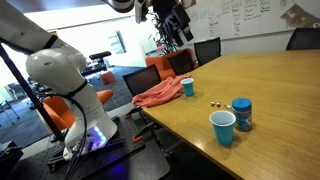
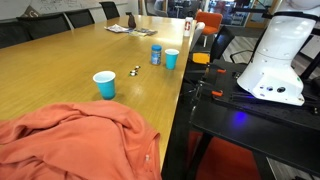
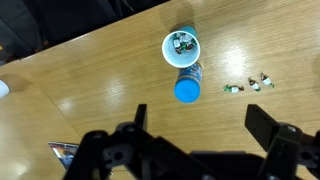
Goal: Pour the candy out of the blue cup on the right and into the blue cup on the left
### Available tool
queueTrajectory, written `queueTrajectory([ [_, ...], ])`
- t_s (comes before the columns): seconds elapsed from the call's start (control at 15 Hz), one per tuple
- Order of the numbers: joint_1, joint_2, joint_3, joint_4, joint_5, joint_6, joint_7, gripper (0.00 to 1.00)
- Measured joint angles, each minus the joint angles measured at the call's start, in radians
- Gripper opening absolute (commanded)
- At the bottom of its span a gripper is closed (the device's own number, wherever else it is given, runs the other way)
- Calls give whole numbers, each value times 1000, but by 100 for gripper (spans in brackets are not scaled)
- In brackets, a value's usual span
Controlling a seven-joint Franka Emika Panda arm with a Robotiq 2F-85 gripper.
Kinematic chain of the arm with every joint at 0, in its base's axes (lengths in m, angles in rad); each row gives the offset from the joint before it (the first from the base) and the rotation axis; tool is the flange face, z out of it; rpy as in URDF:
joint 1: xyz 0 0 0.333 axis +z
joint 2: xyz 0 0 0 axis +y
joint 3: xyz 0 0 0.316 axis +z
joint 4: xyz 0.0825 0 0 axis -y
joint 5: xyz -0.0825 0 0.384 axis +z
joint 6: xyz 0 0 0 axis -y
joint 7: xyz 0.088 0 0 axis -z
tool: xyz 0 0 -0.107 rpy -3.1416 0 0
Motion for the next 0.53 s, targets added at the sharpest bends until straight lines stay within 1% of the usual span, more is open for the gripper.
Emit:
queueTrajectory([
  [0.13, 4, 16, -28, 0, 13, 0, -43, 100],
  [0.33, 5, 68, -100, 2, 26, 3, -134, 100],
  [0.53, 5, 157, -179, 5, 52, 67, -239, 100],
])
